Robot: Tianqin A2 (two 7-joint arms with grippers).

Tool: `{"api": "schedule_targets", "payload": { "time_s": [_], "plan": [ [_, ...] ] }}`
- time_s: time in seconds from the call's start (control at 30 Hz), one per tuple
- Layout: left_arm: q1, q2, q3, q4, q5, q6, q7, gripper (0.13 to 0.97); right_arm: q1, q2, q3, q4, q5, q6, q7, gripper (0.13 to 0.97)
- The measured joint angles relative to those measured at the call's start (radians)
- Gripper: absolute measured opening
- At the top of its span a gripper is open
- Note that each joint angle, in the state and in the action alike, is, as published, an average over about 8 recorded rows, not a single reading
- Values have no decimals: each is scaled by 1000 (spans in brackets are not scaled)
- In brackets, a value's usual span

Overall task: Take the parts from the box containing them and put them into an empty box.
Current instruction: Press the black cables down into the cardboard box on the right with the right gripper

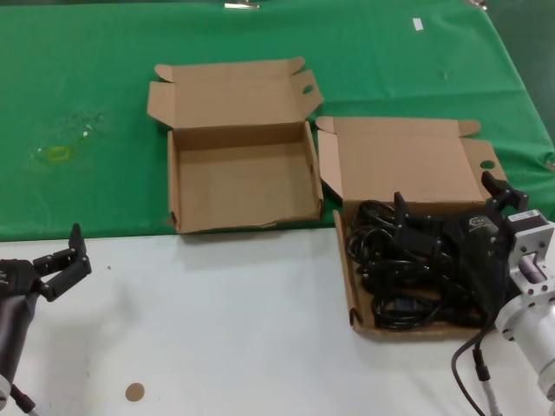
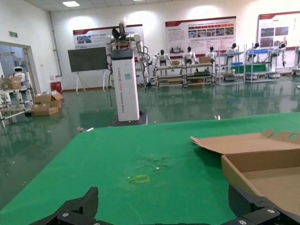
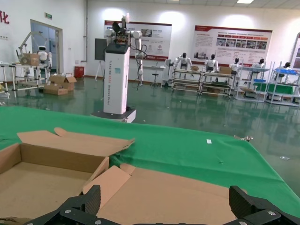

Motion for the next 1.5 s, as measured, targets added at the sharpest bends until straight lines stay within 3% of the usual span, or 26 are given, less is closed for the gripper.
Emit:
{"api": "schedule_targets", "payload": {
  "time_s": [0.93,1.23,1.5],
  "plan": [
    [0,0,0,0,0,0,0,951,0,0,0,0,0,0,0,966],
    [0,0,0,0,0,0,0,867,-1,-4,2,3,-6,2,-6,966],
    [0,0,0,0,0,0,0,712,-4,37,-41,20,16,35,-3,966]
  ]
}}
